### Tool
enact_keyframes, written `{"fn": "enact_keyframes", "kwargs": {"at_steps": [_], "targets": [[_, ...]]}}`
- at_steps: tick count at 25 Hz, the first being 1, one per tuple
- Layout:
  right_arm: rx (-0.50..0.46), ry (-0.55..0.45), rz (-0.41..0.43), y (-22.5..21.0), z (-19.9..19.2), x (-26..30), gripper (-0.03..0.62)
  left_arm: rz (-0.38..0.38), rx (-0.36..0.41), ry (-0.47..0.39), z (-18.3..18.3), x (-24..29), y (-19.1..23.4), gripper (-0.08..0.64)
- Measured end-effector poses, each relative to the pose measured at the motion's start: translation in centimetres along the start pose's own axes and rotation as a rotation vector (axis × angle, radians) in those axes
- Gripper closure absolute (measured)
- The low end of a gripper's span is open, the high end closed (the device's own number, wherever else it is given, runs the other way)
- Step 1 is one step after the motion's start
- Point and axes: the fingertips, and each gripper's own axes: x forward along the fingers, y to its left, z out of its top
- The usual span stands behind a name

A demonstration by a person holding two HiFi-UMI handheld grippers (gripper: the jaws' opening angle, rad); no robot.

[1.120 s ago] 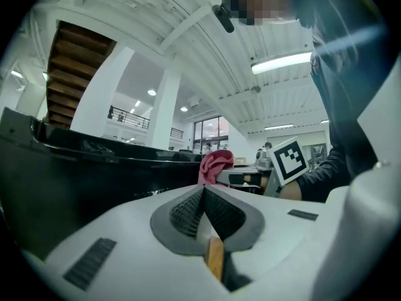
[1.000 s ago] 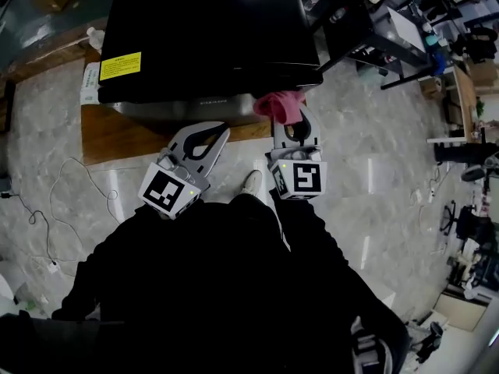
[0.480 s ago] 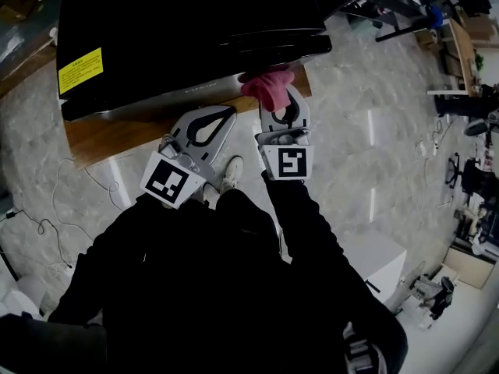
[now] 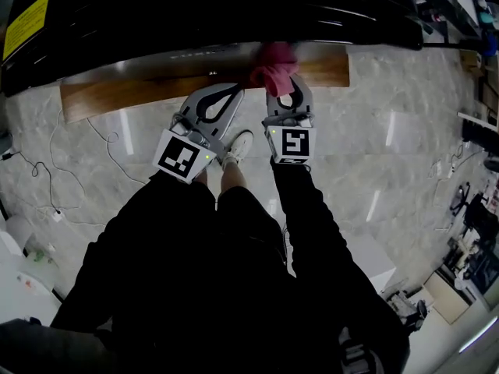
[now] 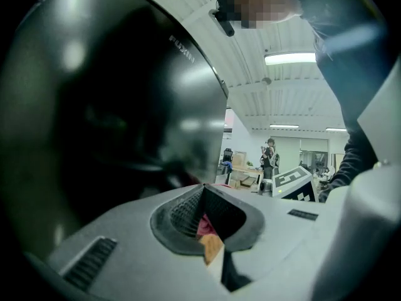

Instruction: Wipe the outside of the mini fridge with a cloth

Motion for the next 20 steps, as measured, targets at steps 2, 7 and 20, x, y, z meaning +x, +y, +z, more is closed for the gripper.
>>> {"fn": "enact_keyframes", "kwargs": {"at_steps": [2, 7, 20], "targets": [[0.029, 0.026, 0.014, -0.1, -3.1, 0.9, 0.505, 0.041, -0.001, 0.008, -1.9, 0.6, 0.6, 0.558], [0.084, 0.12, 0.019, 1.9, -10.3, 2.9, 0.505, 0.109, 0.04, 0.001, -6.5, -1.1, 2.5, 0.558], [0.061, -0.103, 0.163, 5.5, 7.9, -6.6, 0.505, 0.256, 0.094, -0.091, 6.2, -8.9, -0.9, 0.558]]}}
